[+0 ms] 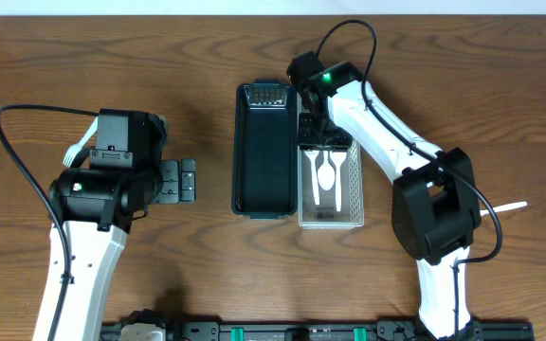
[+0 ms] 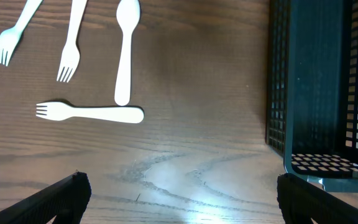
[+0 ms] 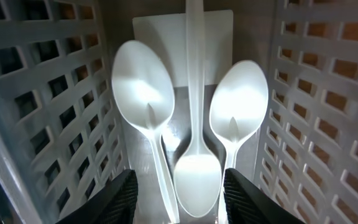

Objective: Pack container
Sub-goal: 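Lower the spoon into the white basket and release, then grasp the last white spoon at the right edge with right gripper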

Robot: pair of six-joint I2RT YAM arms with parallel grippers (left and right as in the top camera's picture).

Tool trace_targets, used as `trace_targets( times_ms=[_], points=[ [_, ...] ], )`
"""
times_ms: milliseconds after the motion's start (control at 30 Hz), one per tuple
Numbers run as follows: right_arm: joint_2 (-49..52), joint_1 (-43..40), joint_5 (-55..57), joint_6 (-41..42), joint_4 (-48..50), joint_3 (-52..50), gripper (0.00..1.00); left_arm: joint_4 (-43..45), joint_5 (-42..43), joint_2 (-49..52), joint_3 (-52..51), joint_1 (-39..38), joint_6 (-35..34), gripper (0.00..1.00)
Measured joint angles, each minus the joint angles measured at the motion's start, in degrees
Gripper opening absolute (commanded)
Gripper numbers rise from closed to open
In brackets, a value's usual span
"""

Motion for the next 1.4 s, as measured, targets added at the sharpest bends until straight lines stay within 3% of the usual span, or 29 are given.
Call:
trace_targets(
  times_ms=[300, 333, 433, 533, 633, 800, 1067, 1400],
  points=[
    [-5.66, -7.26, 3.89, 1.68, -8.33, 10.99, 0.51, -0.02, -0.02, 0.02, 0.00, 0.00, 0.00, 0.98],
    [-7.93, -9.31, 4.59, 3.23, -9.49, 11.85, 0.55, -0.04, 0.00, 0.02, 0.00, 0.00, 0.00, 0.98],
    [-15.65, -17.27, 5.97, 9.94, -13.97, 13.64, 0.88, -0.04, 0.00, 0.02, 0.00, 0.00, 0.00, 0.98],
    [-21.77, -26.29, 7.76, 17.29, -21.11, 14.71, 0.99, -0.04, 0.00, 0.02, 0.00, 0.00, 0.00, 0.98],
    [-23.91, -33.18, 8.35, 24.50, -28.61, 14.93, 0.99, -0.04, 0.00, 0.02, 0.00, 0.00, 0.00, 0.98],
    [-23.06, -40.04, 7.96, 30.23, -27.50, 9.29, 0.99, -0.02, -0.02, 0.04, 0.00, 0.00, 0.00, 0.98],
    [-22.29, -47.67, 5.77, 31.93, -13.62, -11.65, 0.99, -0.09, 0.00, 0.04, 0.00, 0.00, 0.00, 0.98],
    [-21.92, -52.81, 4.68, 26.23, 3.06, -29.90, 0.96, -0.04, -0.02, 0.04, 0.00, 0.00, 0.00, 0.98]
  ],
)
